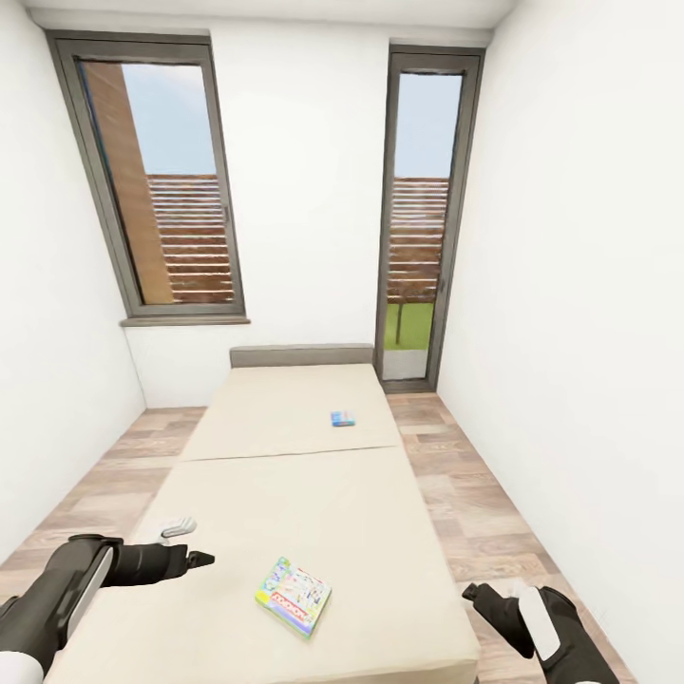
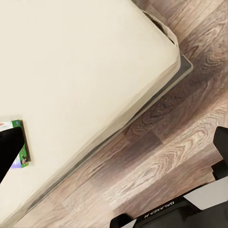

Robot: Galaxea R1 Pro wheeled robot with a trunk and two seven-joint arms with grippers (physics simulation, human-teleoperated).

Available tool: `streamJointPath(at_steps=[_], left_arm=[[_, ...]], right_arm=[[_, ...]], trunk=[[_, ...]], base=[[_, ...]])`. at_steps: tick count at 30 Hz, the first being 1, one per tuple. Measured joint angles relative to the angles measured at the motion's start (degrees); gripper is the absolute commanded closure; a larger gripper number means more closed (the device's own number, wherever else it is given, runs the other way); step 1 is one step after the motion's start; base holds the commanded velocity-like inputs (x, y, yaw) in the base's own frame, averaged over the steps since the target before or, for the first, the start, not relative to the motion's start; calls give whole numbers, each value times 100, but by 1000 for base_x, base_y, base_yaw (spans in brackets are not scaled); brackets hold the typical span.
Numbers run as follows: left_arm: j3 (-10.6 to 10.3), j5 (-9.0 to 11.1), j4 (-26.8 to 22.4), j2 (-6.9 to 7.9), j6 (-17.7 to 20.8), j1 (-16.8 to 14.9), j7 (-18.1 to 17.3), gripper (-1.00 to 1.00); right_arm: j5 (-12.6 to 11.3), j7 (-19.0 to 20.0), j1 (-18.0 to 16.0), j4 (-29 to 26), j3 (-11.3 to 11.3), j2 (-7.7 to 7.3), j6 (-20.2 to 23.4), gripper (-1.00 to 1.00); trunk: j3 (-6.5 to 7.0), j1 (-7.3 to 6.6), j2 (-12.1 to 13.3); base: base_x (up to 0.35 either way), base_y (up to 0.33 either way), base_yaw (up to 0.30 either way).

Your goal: Put all the toys in the child's room - the three board games (two on the bed and one on the table), the two jigsaw puzzles on the table, and the tennis ball on the table - inside the toy box on the table in the child's room.

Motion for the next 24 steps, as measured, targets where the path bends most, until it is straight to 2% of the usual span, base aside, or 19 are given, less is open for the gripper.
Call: streamJointPath(at_steps=[3,7,12,19,24], left_arm=[[-1,-1,0,-4,2,0,7,-100],[2,-2,0,-5,4,0,10,-100],[7,-1,-1,-5,5,0,10,-100],[7,-2,0,-6,4,0,11,-100],[8,-2,-1,-10,6,1,12,-100]], right_arm=[[1,0,0,-5,74,-3,6,-100],[9,-2,0,-9,433,-6,0,-100],[17,-8,-1,-15,729,-6,-8,-100],[5,1,-2,-73,819,-1,19,-100],[-9,3,-32,-572,846,6,103,-100]], trunk=[[0,-1,1],[0,0,0],[0,0,0],[1,-1,1],[0,0,0]], base=[[0,-231,0],[0,-122,0],[0,-30,0],[0,-120,0],[0,-102,0]])
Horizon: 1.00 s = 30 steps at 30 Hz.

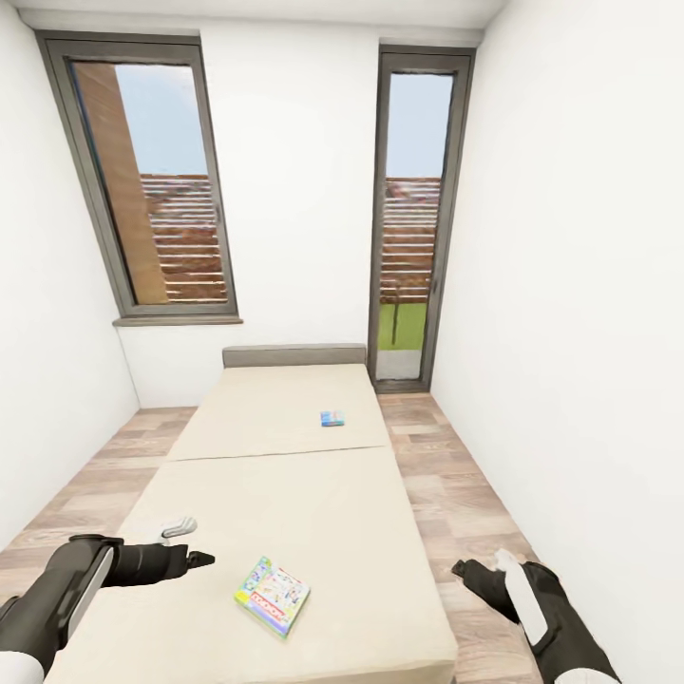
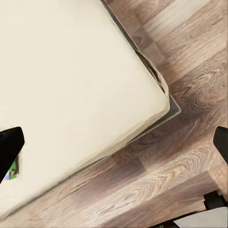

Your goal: Put all the toys in the child's room - the three board games (two on the bed and one on the table), the two jigsaw puzzles on the table, and the tennis ball on the table - inside the toy box on the table in the child's room.

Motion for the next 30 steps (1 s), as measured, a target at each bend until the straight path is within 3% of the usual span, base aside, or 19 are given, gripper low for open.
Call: streamJointPath(at_steps=[3,7,10,14,18,21,26,30], left_arm=[[-11,0,0,-2,0,0,0,-100],[-24,16,1,-8,0,-1,-2,-100],[-27,33,1,-59,-8,-1,-3,-100],[-34,16,1,-176,-328,-1,-6,-100],[-33,41,-11,-236,-513,-4,-29,-100],[-14,58,-24,-341,-541,-34,-34,-100],[13,23,-63,-639,-601,-52,111,-100],[27,30,-80,-661,-584,-53,295,-100]], right_arm=[[-5,2,-37,-424,87,2,175,-100],[-18,192,-52,-1536,171,19,747,-100],[-34,514,-48,-2074,356,172,898,-100],[-45,685,-47,-2226,734,260,914,-100],[-63,844,-47,-2270,1000,210,929,-100],[-72,953,-47,-2264,1053,237,925,-100],[-69,1005,-47,-2281,1065,248,916,-100],[-70,1011,-47,-2277,1063,247,915,-100]], trunk=[[0,0,-1],[0,0,-1],[0,0,0],[0,0,0],[0,0,0],[0,0,0],[0,0,0],[0,-2,0]], base=[[0,-23,0],[0,-5,0],[0,0,0],[0,0,0],[0,0,0],[0,0,0],[22,-17,0],[171,-146,0]])
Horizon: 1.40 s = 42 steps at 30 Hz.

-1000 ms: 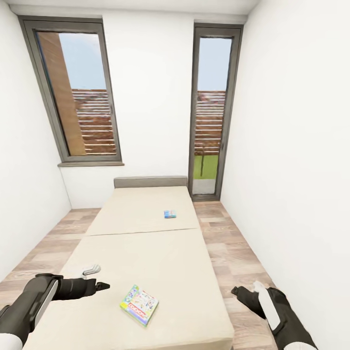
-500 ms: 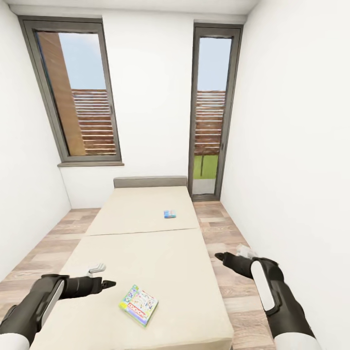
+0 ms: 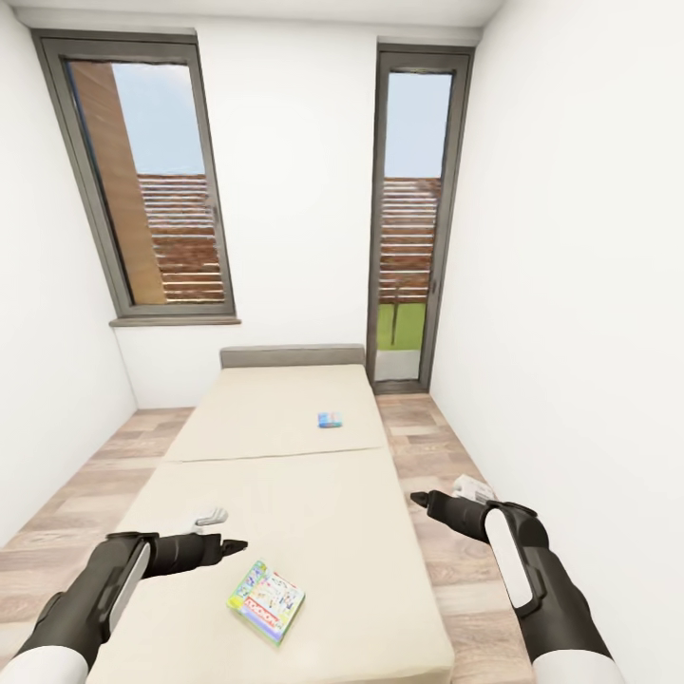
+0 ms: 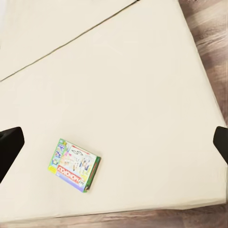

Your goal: Put all the toys in the child's room - the three board games (two on the bed and one on the table), the two jigsaw puzzles on the table, and the tennis ball on the table - inside the toy box on the table in the child's room.

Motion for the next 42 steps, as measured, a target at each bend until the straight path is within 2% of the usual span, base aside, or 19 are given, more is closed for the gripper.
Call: streamJointPath(at_steps=[6,17,24,42], left_arm=[[2,14,-6,-25,27,0,155,-100],[8,12,0,-28,29,0,201,-100],[4,13,1,-29,0,1,211,-100],[6,10,2,-28,-23,-1,213,-100]], right_arm=[[-3,1,-1,4,-3,4,-2,-100],[1,-2,0,-5,17,30,-6,-100],[5,1,-1,-7,19,32,-10,-100],[-4,2,0,7,18,36,-18,-100]], trunk=[[0,2,0],[0,-1,-1],[0,0,0],[0,2,0]], base=[[98,-57,76],[166,37,269],[188,-100,258],[97,-78,80]])
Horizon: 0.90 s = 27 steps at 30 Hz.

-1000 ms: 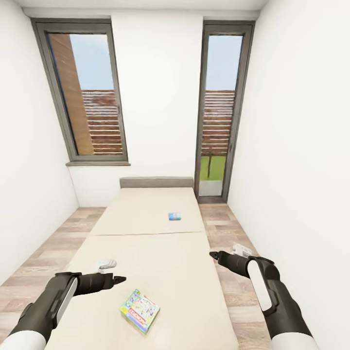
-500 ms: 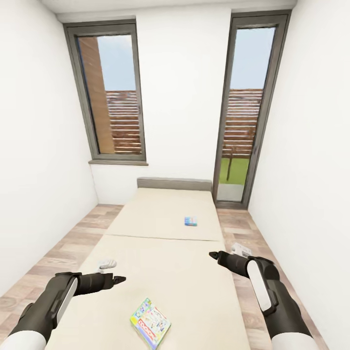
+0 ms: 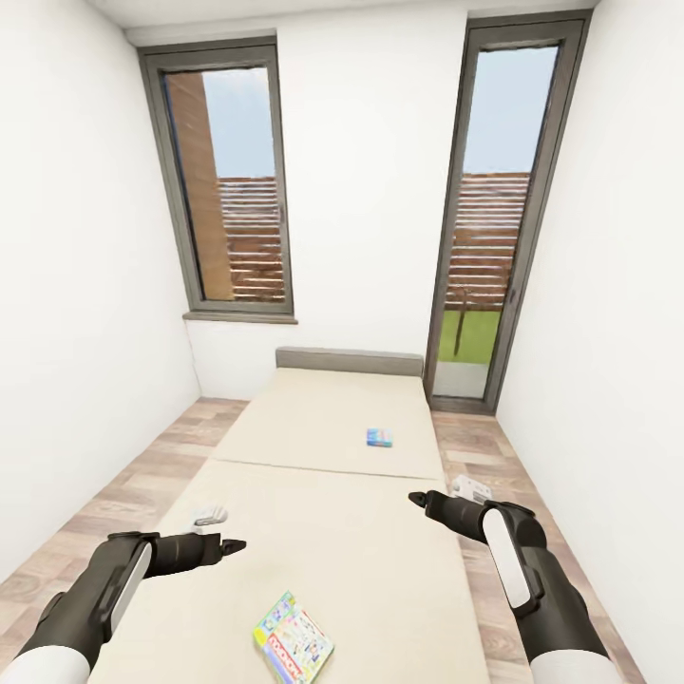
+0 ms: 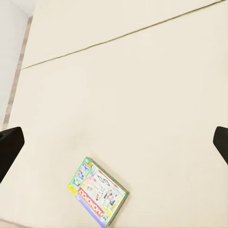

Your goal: Put all the toys in the child's room - the three board games (two on the bed and one on the table), the two jigsaw puzzles on the table, and the tennis ball on the table - inside the toy box on the table in the child's room.

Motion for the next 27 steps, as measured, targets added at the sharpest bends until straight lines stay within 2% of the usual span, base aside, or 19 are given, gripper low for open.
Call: streamJointPath(at_steps=[16,27], left_arm=[[-8,0,1,0,-1,-1,0,-100],[-9,0,1,7,-1,-1,0,-100]], right_arm=[[-2,7,0,6,0,0,-1,-100],[-2,7,1,7,-3,-1,-1,-100]], trunk=[[49,0,0],[119,0,-1]], base=[[3,-2,-89],[4,11,-183]])
